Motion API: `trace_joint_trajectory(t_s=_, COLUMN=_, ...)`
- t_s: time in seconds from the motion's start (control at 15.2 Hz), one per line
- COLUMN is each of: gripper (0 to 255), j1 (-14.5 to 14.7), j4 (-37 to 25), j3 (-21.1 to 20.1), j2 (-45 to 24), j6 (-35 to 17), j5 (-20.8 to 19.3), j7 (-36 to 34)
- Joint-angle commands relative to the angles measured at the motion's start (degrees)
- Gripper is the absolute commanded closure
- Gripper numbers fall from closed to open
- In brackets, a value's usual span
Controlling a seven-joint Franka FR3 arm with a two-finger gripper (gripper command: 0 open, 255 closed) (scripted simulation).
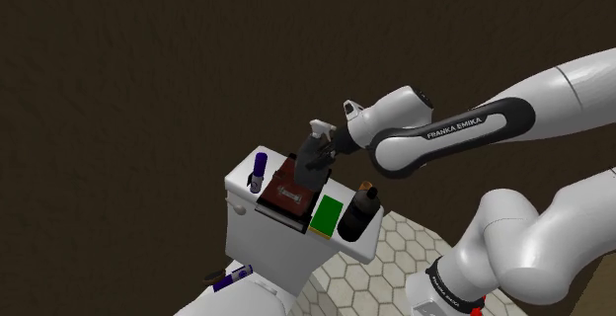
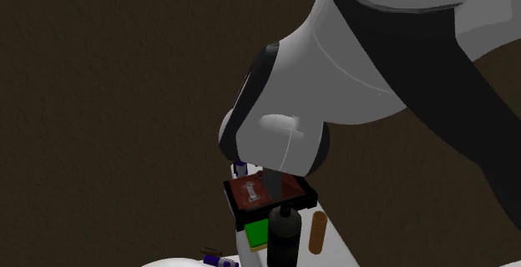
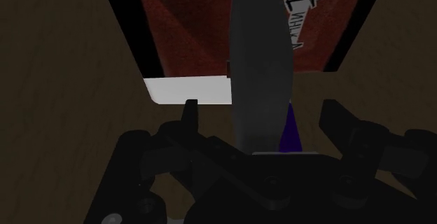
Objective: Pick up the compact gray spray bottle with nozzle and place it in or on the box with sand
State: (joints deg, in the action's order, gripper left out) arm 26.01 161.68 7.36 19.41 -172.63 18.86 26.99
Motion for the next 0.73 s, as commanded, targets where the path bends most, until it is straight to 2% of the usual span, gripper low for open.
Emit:
trace_joint_trajectory(t_s=0.0, gripper=0, j1=-3.17, j4=0.94, j3=-2.24, j2=4.46, j6=3.73, j5=-2.27, j7=-1.80)
trace_joint_trajectory(t_s=0.13, gripper=0, j1=-5.83, j4=1.74, j3=-3.93, j2=9.83, j6=8.46, j5=-4.12, j7=-3.27)
trace_joint_trajectory(t_s=0.66, gripper=0, j1=-5.82, j4=1.74, j3=-3.92, j2=9.82, j6=8.44, j5=-4.11, j7=-3.26)
